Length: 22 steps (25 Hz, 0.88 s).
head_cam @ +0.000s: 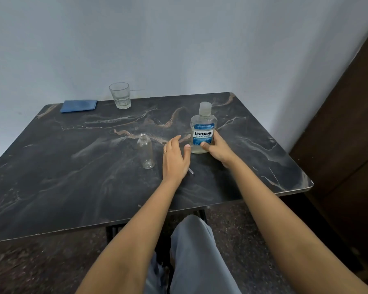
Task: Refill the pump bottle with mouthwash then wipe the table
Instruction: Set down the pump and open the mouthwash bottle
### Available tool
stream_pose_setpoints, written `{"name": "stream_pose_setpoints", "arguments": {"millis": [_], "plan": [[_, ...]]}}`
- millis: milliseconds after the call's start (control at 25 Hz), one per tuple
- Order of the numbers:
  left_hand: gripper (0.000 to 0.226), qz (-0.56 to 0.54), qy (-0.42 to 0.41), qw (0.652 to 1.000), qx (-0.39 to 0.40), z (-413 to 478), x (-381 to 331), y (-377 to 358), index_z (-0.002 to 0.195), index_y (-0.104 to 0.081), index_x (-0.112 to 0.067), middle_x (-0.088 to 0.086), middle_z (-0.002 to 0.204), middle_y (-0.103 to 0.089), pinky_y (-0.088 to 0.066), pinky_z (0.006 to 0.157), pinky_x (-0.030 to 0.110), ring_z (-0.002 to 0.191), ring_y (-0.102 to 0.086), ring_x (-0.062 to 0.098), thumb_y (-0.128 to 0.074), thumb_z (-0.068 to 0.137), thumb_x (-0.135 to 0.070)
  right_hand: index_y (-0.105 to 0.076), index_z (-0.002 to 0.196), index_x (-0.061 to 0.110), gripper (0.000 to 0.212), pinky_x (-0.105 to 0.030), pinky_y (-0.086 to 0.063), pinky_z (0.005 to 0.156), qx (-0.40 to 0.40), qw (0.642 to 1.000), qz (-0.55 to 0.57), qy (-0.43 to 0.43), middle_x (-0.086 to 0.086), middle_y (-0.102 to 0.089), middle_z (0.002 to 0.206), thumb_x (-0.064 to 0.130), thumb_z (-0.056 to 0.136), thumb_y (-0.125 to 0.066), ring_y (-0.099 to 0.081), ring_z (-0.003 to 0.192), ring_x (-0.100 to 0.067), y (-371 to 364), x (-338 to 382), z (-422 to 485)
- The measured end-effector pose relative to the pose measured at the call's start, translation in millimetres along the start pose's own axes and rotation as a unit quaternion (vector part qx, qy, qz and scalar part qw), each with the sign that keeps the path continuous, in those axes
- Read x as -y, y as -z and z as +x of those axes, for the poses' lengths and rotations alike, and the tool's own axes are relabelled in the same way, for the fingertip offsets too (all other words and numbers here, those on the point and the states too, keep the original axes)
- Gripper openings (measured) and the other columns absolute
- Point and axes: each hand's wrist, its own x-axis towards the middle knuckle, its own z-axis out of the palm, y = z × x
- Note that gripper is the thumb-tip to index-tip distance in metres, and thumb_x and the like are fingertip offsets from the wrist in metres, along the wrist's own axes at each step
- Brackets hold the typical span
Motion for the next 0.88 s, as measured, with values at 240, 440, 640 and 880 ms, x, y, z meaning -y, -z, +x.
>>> {"name": "stream_pose_setpoints", "arguments": {"millis": [240,440,640,880], "plan": [[0.054,-0.015,-0.035,0.999,0.019,-13,-9,-3,0.137,-0.044,-0.012,0.007,0.139,-0.05,-0.034,0.111,0.042,0.131,-0.041,0.021,-0.058,0.092,-0.039,-0.041,0.136,0.021,0.055,-0.03,-0.039,0.101,0.036,0.999,-0.013,-0.001,0.007,-0.054,0.126,0.008,0.087,-0.064,-0.05,0.119,-0.013,4,5,-28],[0.073,-0.074,-0.032,0.996,0.036,1,-25,-1,0.136,-0.042,-0.014,0.004,0.134,-0.053,-0.03,0.112,0.054,0.129,-0.041,0.021,-0.075,0.077,-0.042,-0.041,0.133,0.016,0.059,-0.035,-0.047,0.097,-0.03,0.994,-0.086,0.058,-0.006,-0.048,0.13,0.01,0.08,-0.065,-0.05,0.119,-0.019,33,42,-32],[0.088,-0.167,0.02,0.98,0.109,30,-40,-3,0.135,-0.037,-0.024,-0.005,0.121,-0.06,-0.047,0.1,0.032,0.11,-0.058,0.005,-0.088,0.064,-0.035,-0.059,0.082,0.015,0.062,-0.031,-0.041,0.06,-0.231,0.868,-0.421,0.125,0.0,-0.056,0.076,0.073,0.082,-0.037,-0.054,0.067,-0.019,24,109,-16],[0.048,-0.225,0.116,0.96,0.121,54,-44,-14,0.098,-0.063,-0.028,-0.019,0.086,-0.067,-0.053,0.074,0.013,0.082,-0.064,-0.002,-0.091,0.059,-0.021,-0.04,0.049,0.013,0.072,-0.035,-0.049,0.079,-0.151,0.732,-0.661,0.069,0.0,-0.037,0.047,0.071,0.089,-0.024,-0.035,0.042,-0.014,3,130,6]]}}
